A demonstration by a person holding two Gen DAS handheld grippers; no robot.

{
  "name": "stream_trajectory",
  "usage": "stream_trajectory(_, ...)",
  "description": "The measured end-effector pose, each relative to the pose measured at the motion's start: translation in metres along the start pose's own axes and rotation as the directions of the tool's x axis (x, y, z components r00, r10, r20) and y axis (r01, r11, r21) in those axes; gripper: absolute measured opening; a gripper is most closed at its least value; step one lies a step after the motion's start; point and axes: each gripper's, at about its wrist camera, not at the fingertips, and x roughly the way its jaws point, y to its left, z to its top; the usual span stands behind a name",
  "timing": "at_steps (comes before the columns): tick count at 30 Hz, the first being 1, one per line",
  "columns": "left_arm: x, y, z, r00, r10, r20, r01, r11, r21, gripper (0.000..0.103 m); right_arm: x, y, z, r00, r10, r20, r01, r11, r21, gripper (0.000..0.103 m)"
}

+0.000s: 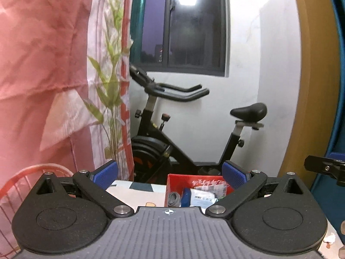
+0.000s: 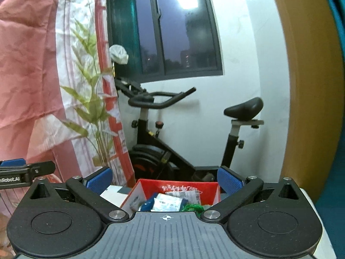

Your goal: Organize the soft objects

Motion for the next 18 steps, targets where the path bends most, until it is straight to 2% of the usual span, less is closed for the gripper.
stream_trajectory(2, -0.015, -0.006, 0.000, 1.000, 0.014, 0.013, -0.015, 0.999, 0.044, 0.103, -0.015, 0.005, 0.001, 1.000, -0.004, 0.006, 0.004, 1.000, -0.001, 0.103)
stream_trajectory(4, -0.028, -0.013, 0.001, 0.996, 0.081, 0.037, -0.084, 0.992, 0.097, 0.103, -0.028, 0.011, 0.002, 1.000, -0.013, 0.006, 0.013, 1.000, -0.010, 0.103)
stream_trajectory(6, -0.043, -0.016, 0.001, 0.991, 0.117, 0.068, -0.124, 0.987, 0.105, 0.103, -0.041, 0.018, 0.003, 1.000, -0.023, 0.008, 0.023, 0.999, -0.027, 0.103)
stream_trajectory(9, -0.062, -0.015, 0.003, 0.994, 0.082, 0.073, -0.088, 0.993, 0.083, 0.103, -0.059, 0.027, 0.003, 0.998, -0.049, 0.029, 0.051, 0.997, -0.057, 0.103)
stream_trajectory(12, -0.076, -0.018, 0.001, 0.995, 0.058, 0.075, -0.063, 0.996, 0.066, 0.103, -0.074, 0.033, 0.001, 0.998, -0.042, 0.039, 0.045, 0.997, -0.069, 0.103)
stream_trajectory(18, -0.079, -0.021, -0.007, 0.997, 0.031, 0.072, -0.036, 0.997, 0.066, 0.103, -0.091, 0.039, -0.003, 0.996, -0.061, 0.062, 0.066, 0.994, -0.087, 0.103)
